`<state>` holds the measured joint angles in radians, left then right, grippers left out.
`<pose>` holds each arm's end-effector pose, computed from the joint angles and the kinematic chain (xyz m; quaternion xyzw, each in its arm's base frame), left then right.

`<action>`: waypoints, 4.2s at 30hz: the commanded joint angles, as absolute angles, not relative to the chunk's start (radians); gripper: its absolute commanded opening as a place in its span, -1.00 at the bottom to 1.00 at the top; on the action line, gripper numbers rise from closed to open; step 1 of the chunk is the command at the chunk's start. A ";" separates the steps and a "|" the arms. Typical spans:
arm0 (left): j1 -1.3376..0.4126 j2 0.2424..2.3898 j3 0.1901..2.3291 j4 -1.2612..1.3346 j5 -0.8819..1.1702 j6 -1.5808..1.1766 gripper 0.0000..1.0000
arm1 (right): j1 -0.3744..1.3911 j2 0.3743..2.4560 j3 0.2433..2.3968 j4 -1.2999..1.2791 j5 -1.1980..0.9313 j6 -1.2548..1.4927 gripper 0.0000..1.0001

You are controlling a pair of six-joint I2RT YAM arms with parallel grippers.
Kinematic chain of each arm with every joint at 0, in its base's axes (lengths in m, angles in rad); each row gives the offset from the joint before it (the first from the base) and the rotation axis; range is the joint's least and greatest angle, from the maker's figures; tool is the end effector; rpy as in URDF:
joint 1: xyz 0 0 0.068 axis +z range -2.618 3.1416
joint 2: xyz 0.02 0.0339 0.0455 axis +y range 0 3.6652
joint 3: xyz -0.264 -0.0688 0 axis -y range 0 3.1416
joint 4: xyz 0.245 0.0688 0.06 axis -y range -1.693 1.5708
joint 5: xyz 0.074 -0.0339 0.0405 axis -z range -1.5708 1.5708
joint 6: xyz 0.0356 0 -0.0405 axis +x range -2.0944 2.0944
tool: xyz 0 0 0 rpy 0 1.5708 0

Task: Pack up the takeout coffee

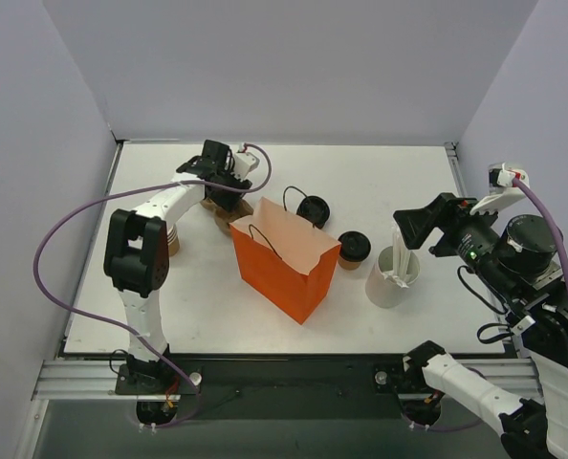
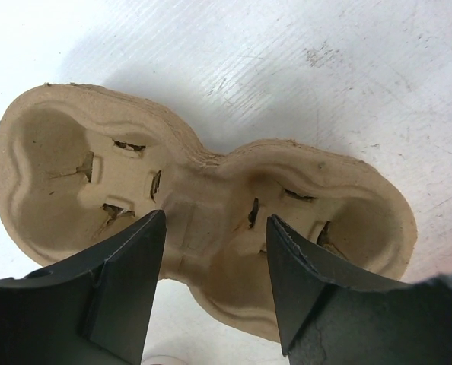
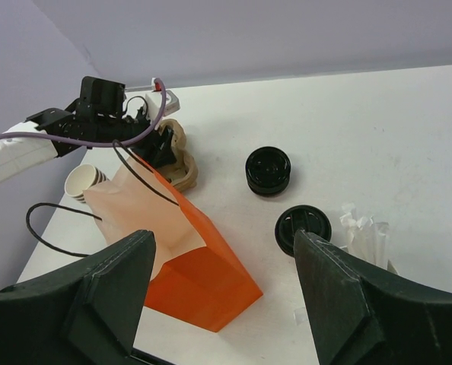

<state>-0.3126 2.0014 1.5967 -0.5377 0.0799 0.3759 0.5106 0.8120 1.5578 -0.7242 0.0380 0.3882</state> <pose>0.4210 -0.1391 0.2235 0.3323 0.8904 -0.0282 0.3099 0.0767 0.0414 0.5178 -0.0292 0.6988 0.2985 0.6494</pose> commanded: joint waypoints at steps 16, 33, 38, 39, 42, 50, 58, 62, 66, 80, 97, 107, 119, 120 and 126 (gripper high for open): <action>-0.273 2.057 1.724 -0.592 0.164 0.420 0.26 | 0.515 0.845 1.565 -0.715 0.063 0.410 0.47; -0.273 2.072 1.726 -0.617 0.138 0.428 0.16 | 0.515 0.850 1.568 -0.726 0.067 0.393 0.47; -0.272 2.069 1.753 -0.646 0.135 0.426 0.00 | 0.515 0.851 1.571 -0.727 0.071 0.393 0.47; -0.273 2.066 1.775 -0.663 0.135 0.426 -0.01 | 0.515 0.851 1.571 -0.729 0.071 0.391 0.47; -0.278 2.063 1.838 -0.725 0.121 0.414 0.00 | 0.515 0.853 1.571 -0.730 0.066 0.391 0.47; -0.276 2.082 1.893 -0.766 0.086 0.391 -0.01 | 0.515 0.854 1.572 -0.730 0.054 0.390 0.47; -0.284 2.052 1.927 -0.784 0.038 0.373 -0.06 | 0.515 0.841 1.585 -0.744 0.063 0.390 0.47; -0.284 2.060 2.006 -0.834 0.035 0.354 -0.07 | 0.515 0.839 1.588 -0.747 0.067 0.393 0.47; -0.281 2.051 1.973 -0.827 0.052 0.351 0.03 | 0.515 0.825 1.582 -0.750 0.061 0.405 0.47; -0.268 2.085 1.948 -0.847 0.074 0.391 0.36 | 0.515 0.822 1.608 -0.785 0.067 0.416 0.46; -0.259 2.140 1.939 -0.841 0.069 0.403 0.38 | 0.515 0.841 1.609 -0.788 0.080 0.400 0.46; -0.258 2.157 1.982 -0.870 0.083 0.396 0.16 | 0.515 0.857 1.617 -0.788 0.083 0.387 0.46; -0.265 2.112 2.105 -0.948 0.064 0.328 0.06 | 0.515 0.864 1.606 -0.782 0.083 0.396 0.46; -0.267 2.102 2.114 -0.950 0.061 0.316 0.05 | 0.515 0.859 1.603 -0.782 0.080 0.403 0.46; -0.296 2.036 2.169 -0.966 0.008 0.246 0.05 | 0.515 0.831 1.548 -0.782 0.071 0.431 0.46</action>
<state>-0.2710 2.1384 2.0861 -0.9436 0.0483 0.3096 0.5114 0.8471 1.5826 -0.7895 0.0643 0.4084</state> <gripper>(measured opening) 0.525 0.730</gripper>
